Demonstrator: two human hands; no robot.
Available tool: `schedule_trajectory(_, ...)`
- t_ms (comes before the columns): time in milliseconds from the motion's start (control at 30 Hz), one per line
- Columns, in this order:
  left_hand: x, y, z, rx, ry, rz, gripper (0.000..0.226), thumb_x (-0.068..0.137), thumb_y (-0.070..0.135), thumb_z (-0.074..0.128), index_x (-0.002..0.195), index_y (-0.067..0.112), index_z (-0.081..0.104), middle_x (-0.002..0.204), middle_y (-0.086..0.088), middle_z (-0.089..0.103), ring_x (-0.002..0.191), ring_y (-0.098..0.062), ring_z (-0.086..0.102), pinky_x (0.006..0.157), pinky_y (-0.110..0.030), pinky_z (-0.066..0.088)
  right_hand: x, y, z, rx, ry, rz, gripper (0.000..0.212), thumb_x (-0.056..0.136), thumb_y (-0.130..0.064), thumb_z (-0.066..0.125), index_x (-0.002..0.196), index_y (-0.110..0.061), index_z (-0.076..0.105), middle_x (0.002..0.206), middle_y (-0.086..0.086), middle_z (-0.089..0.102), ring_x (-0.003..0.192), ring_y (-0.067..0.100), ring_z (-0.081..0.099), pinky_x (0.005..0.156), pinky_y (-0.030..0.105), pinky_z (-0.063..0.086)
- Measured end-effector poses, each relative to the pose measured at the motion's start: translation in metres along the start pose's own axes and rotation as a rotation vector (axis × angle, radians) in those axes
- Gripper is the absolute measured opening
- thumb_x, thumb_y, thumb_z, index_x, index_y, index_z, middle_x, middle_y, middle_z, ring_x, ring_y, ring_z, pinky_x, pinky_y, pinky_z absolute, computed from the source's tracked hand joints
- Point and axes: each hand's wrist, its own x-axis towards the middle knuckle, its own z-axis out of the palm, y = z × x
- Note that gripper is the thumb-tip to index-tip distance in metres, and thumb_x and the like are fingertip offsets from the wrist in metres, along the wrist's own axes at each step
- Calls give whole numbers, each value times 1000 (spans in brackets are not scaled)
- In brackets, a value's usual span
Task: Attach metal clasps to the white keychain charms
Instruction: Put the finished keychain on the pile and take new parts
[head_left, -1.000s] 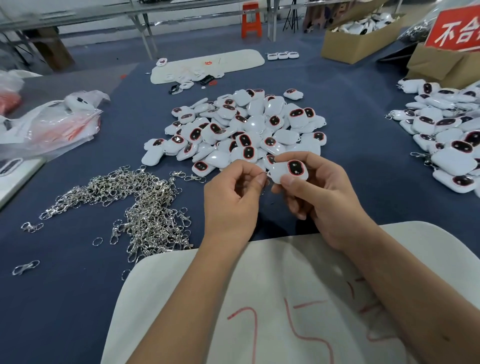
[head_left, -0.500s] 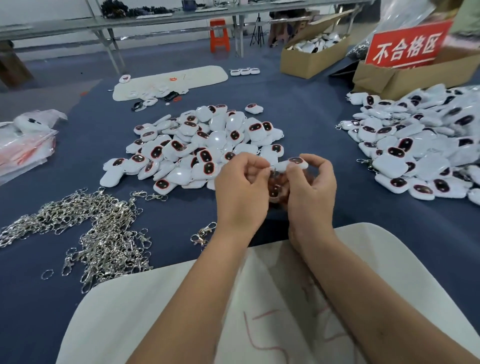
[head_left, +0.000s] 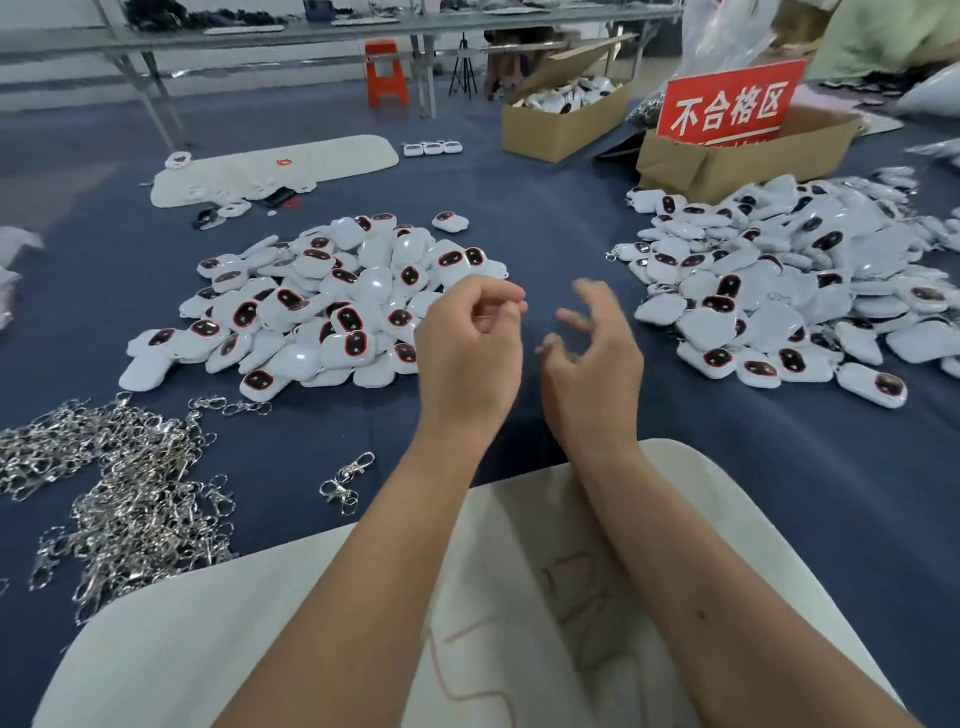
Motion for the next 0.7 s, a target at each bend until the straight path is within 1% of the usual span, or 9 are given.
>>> schedule_trajectory(33,-2,-2,-10,51,20,33,19,93,5,59,93,16,73,87,10,74,84,-6,68,83,-28,56,-2,-1,2,-118,-59,-73,46,94,0,63,139,-13,62,139,0,63,113,11,65,94,28,54)
schedule_trajectory(67,-4,-5,-21,96,36,60,18,93,7,60,93,19,73,87,12,73,84,-5,67,81,-23,54,-6,-2,6,-224,-125,-143,34,94,-6,66,127,-14,69,126,-1,70,109,15,64,93,27,49)
schedule_trajectory(133,-8,-11,-43,172,50,103,16,94,11,61,93,23,71,87,15,72,85,-4,65,76,-15,51,-15,-6,11,-408,-263,-252,21,96,-20,69,117,-16,72,111,-2,72,108,21,58,85,23,37)
schedule_trajectory(200,-13,-20,-67,245,58,135,14,94,14,63,94,27,70,85,17,71,85,-4,65,72,-11,49,-24,-8,15,-571,-388,-314,29,96,-34,70,121,-18,69,114,0,67,108,25,51,90,28,39)
schedule_trajectory(267,-20,-28,-91,302,90,152,13,94,17,64,93,29,69,83,18,70,83,-6,66,71,-16,50,-31,-11,18,-638,-460,-341,38,95,-38,72,127,-18,66,119,2,62,110,26,49,96,35,42)
schedule_trajectory(367,-29,-38,-122,408,95,151,8,93,25,61,91,27,69,83,16,69,81,-11,64,75,-29,52,-36,-17,21,-592,-497,-386,41,95,-30,73,132,-16,63,123,3,59,112,27,50,99,32,39)
schedule_trajectory(467,-37,-45,-143,538,-18,112,11,90,33,61,86,26,69,80,14,68,82,-8,62,79,-35,50,-42,-21,25,-521,-494,-378,44,95,-22,74,137,-14,61,128,4,50,109,22,52,93,27,40)
schedule_trajectory(567,-46,-47,-148,710,-211,107,15,85,40,73,79,29,66,84,12,62,93,-13,53,86,-31,41,-50,-22,30,-401,-478,-341,39,94,-11,74,132,-12,64,127,5,47,95,13,49,84,22,38)
schedule_trajectory(700,-45,-46,-149,725,-298,89,20,77,33,82,78,28,63,88,9,59,94,-17,48,86,-28,38,-50,-20,31,-242,-502,-410,27,92,-2,70,116,-12,60,112,-1,61,85,10,51,77,27,42)
